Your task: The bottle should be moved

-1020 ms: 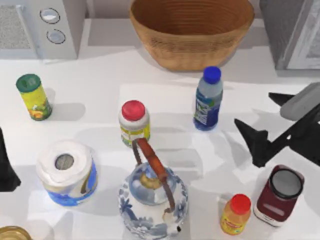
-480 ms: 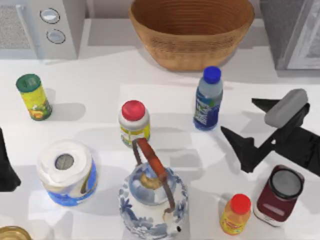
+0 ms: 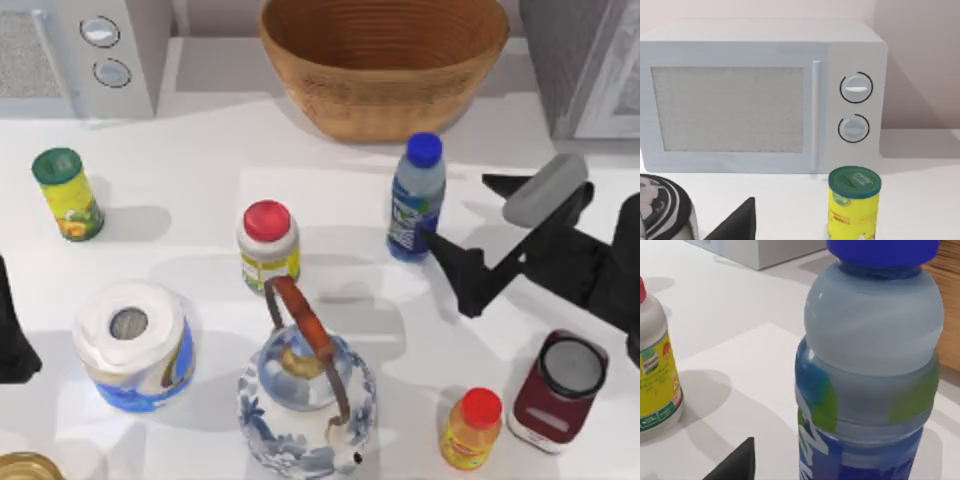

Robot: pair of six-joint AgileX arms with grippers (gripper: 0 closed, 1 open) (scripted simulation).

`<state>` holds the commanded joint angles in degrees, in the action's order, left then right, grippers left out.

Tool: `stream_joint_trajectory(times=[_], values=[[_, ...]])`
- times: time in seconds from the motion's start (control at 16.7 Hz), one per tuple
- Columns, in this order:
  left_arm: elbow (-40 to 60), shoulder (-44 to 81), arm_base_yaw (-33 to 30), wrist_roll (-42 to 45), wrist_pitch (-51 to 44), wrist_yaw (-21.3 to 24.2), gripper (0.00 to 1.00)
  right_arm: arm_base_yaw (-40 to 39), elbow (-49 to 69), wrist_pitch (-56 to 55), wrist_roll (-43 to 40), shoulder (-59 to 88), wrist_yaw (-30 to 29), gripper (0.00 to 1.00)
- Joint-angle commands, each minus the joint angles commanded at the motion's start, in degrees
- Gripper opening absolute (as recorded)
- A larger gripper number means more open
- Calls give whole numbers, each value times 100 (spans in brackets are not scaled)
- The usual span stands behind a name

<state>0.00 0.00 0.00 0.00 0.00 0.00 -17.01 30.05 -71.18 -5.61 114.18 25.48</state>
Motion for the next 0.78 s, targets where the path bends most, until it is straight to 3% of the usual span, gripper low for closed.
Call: stream_joint_trajectory(times=[0.42,0.78], values=[[0,0,0,0,0,0,100,-522,1306,304,113,989,-519,100],[0,0,0,0,0,0,100,-602,1485,332,129,1135,-599,100]])
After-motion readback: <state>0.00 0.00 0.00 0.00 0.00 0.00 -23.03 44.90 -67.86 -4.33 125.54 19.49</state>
